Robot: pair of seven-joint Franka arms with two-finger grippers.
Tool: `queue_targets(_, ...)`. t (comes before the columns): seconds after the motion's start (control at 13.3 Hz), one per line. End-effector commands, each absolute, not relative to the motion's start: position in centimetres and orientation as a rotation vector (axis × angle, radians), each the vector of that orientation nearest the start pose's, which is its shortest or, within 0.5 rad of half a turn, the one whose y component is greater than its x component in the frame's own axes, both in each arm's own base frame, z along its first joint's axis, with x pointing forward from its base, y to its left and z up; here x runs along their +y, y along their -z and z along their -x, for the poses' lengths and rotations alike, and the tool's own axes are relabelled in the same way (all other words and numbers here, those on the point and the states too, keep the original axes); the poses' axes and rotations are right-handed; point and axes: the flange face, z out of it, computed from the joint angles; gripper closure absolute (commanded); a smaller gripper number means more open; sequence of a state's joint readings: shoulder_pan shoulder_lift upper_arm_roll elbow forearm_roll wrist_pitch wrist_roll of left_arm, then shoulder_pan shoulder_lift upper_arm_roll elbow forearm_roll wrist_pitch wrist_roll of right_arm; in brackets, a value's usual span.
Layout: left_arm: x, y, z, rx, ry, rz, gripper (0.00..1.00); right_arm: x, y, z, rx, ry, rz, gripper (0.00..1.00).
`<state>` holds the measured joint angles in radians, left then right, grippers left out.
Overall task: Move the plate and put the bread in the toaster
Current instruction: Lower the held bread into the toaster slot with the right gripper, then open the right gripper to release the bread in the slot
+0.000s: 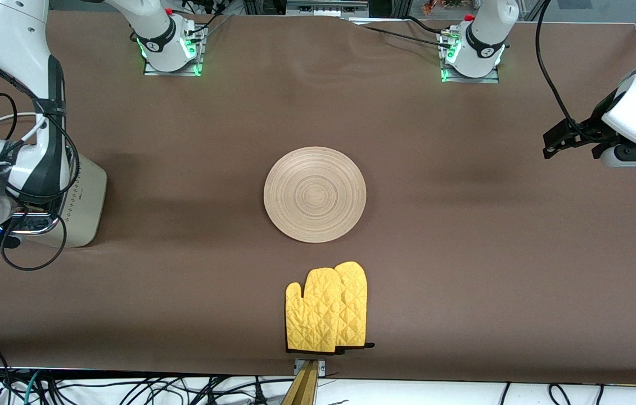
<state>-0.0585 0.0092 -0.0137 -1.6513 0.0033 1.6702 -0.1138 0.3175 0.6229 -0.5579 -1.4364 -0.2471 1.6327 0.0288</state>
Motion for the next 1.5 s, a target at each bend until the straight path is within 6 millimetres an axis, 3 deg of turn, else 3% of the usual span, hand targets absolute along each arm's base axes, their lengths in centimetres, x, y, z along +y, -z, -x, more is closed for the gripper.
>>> queue_targets(0.0,-4.0,-59.5,-56.4,-0.056,0.007,3.162,0.00,-11.3,-39.2,-66.1,-0.180,0.458,-2.611,0.00)
queue_targets(0.22,-4.1,-59.6,-56.3,-0.053,0.009,3.162,0.00,-9.7,-43.0,-66.0,-0.139,0.378,-2.704,0.00)
queue_targets(0.37,-4.1,-59.5,-56.4,-0.053,0.007,3.162,0.00,-7.7,-43.5,-66.0,-0.108,0.365,-2.771,0.00)
queue_targets(0.52,-4.1,-59.5,-56.4,-0.053,0.007,3.162,0.00,-4.7,-45.7,-66.0,-0.053,0.301,-2.821,0.00)
queue_targets(0.97,-4.1,-59.5,-56.4,-0.056,0.007,3.160,0.00,6.4,-49.9,-64.6,0.141,0.199,-3.016,0.00)
queue_targets(1.05,-4.1,-59.5,-56.4,-0.053,0.007,3.160,0.00,6.4,-50.6,-64.2,0.164,0.192,-3.050,0.00)
queue_targets(1.2,-4.1,-59.5,-56.4,-0.053,0.007,3.160,0.00,8.2,-51.0,-63.6,0.255,0.188,-3.106,0.00)
queue_targets(1.42,-4.1,-59.5,-56.4,-0.053,0.007,3.160,0.00,6.9,-52.2,-63.2,0.226,0.129,-3.144,0.00)
